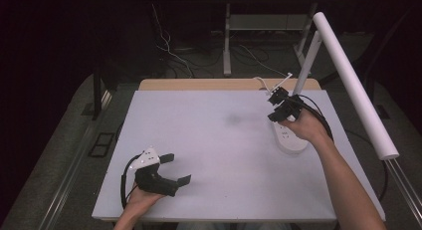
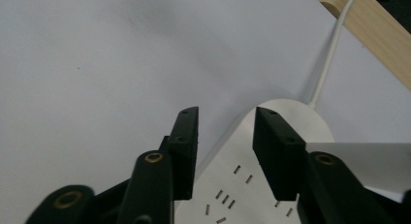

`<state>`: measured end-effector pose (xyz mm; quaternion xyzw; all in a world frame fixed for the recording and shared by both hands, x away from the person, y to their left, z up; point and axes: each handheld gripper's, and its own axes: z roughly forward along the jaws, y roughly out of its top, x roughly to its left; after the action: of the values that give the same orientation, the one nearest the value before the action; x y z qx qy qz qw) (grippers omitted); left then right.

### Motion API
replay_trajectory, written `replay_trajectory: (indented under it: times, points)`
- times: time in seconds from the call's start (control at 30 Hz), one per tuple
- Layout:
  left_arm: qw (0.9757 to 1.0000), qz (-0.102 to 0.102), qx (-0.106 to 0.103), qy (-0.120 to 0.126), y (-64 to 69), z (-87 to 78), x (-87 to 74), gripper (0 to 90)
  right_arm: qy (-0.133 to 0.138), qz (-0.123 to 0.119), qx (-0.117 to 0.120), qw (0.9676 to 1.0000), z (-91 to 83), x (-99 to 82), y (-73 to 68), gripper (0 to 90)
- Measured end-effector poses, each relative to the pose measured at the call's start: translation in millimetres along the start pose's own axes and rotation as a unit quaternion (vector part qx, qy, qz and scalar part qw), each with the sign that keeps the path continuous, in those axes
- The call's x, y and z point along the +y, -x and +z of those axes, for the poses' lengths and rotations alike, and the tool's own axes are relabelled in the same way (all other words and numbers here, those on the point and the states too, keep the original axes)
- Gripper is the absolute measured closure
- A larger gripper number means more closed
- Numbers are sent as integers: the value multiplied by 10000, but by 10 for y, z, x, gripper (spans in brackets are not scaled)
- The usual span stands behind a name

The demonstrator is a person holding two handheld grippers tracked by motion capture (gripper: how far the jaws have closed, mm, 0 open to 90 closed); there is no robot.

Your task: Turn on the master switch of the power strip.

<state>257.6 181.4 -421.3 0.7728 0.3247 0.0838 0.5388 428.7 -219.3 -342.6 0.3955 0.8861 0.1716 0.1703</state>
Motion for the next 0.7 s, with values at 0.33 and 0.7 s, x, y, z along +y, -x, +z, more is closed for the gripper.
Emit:
replay_trajectory:
  times: [0.33, 0.7]
  points:
    - [10000, 11, -1, -3, -4, -3, 1, 0, -216, -121, -321, 9992, 125, 59, -12, 888]
    - [10000, 10, 4, -13, -13, -3, -1, 0, -393, -197, -635, 9970, 308, 77, 21, 894]
